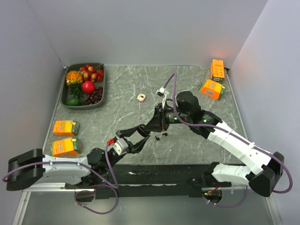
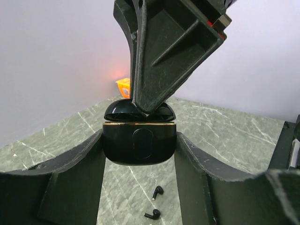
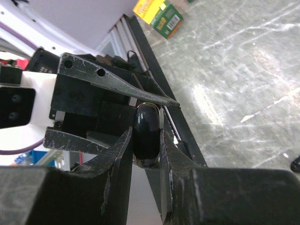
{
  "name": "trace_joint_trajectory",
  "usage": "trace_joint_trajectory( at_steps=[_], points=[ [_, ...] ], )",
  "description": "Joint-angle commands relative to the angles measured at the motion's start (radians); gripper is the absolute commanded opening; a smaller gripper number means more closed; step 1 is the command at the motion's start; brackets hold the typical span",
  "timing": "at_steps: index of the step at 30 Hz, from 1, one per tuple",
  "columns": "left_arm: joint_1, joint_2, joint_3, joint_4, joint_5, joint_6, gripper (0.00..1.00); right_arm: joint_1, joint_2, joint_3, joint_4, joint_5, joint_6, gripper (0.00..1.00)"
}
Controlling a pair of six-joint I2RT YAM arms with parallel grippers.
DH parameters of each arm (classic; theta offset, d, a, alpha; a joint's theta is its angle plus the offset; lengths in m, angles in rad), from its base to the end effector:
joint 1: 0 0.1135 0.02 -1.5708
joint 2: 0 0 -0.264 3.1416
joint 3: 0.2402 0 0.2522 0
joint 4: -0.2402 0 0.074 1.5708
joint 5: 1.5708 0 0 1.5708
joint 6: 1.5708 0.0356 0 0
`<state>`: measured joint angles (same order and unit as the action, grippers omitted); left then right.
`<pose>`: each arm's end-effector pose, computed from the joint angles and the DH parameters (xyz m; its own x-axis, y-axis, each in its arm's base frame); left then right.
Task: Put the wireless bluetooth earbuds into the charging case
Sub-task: Open the charging case.
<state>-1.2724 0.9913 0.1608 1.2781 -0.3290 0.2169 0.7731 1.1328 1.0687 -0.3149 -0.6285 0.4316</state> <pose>0.0645 -0.1706 0.2406 0.3005 -0.2842 -0.9105 0.7723 0.6326 0.0575 0.1656 0.1908 0.3587 -0.6404 -0.1520 -0.7528 -0.7574 0.2875 0.5862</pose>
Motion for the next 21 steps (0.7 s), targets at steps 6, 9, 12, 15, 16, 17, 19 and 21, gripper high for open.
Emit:
trace_joint_trajectory(
  at_steps=[6, 9, 12, 15, 16, 17, 19, 21],
  points=[
    [0.004, -0.039, -0.018, 0.144, -0.044, 0.001, 0.01, -0.046, -0.054, -0.047, 0.154, -0.165, 0.096, 0.05],
    [0.002, -0.049, -0.023, 0.144, -0.044, 0.001, 0.01, -0.058, -0.059, -0.058, 0.163, -0.163, 0.104, 0.07],
    [0.002, -0.059, -0.026, 0.142, -0.044, -0.004, 0.01, -0.067, -0.062, -0.064, 0.166, -0.157, 0.108, 0.09],
    [-0.001, -0.068, -0.027, 0.136, -0.045, -0.005, 0.01, -0.072, -0.068, -0.064, 0.157, -0.14, 0.107, 0.16],
    [-0.001, -0.069, -0.026, 0.133, -0.044, -0.005, 0.01, -0.072, -0.068, -0.062, 0.154, -0.137, 0.101, 0.22],
    [-0.004, -0.071, -0.026, 0.132, -0.045, -0.005, 0.01, -0.074, -0.068, -0.062, 0.151, -0.131, 0.101, 0.26],
    [-0.004, -0.074, -0.026, 0.129, -0.045, -0.005, 0.01, -0.075, -0.073, -0.061, 0.146, -0.122, 0.098, 0.34],
    [-0.004, -0.077, -0.026, 0.124, -0.045, -0.005, 0.01, -0.075, -0.074, -0.061, 0.134, -0.102, 0.093, 0.41]
  ],
)
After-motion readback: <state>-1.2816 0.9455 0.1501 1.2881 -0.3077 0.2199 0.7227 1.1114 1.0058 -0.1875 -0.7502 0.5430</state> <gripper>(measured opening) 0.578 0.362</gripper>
